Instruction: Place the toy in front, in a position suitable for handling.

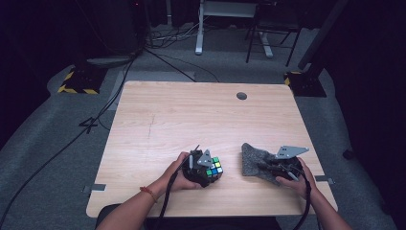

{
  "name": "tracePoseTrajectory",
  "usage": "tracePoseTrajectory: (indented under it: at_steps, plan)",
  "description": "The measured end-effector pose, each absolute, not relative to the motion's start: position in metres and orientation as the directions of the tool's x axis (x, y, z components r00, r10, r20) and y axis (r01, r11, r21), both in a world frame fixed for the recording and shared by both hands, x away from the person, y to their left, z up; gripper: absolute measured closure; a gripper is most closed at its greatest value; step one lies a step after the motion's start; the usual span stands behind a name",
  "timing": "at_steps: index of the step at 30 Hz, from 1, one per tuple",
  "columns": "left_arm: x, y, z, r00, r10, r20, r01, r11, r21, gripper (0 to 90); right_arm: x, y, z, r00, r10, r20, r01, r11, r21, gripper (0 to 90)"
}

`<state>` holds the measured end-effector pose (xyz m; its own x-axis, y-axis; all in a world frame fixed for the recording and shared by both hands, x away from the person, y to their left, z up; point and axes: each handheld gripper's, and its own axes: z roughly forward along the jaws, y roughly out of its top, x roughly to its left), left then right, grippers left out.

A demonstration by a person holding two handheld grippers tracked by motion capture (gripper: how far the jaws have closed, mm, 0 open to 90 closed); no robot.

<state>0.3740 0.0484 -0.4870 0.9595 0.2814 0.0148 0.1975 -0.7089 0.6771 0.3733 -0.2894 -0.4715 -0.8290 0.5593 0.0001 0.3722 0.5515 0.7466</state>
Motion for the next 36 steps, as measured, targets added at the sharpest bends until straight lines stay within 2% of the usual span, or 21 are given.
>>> tracePoseTrajectory:
  at_steps: [5,10,22,31,36]
  plan:
    - [0.374,0.042,-0.475,0.965,0.254,0.062,0.145,-0.715,0.683,33.4,0.364,-0.276,-0.452,-0.853,0.522,-0.016,0.310,0.530,0.789,77.5]
    - [0.376,0.039,-0.472,0.964,0.258,0.062,0.149,-0.720,0.678,33.5,0.356,-0.259,-0.431,-0.878,0.476,-0.040,0.243,0.518,0.820,77.5]
    - [0.374,0.008,-0.461,0.965,0.225,0.134,0.090,-0.767,0.635,33.6,0.352,-0.203,-0.418,-0.928,0.359,-0.098,0.149,0.600,0.786,77.5]
    - [0.373,0.009,-0.461,0.965,0.219,0.142,0.084,-0.777,0.624,33.7,0.353,-0.191,-0.418,-0.919,0.367,-0.148,0.131,0.635,0.762,77.5]
    - [0.369,0.012,-0.458,0.973,0.196,0.126,0.071,-0.765,0.640,33.7,0.358,-0.202,-0.420,-0.889,0.422,-0.180,0.157,0.648,0.745,78.0]
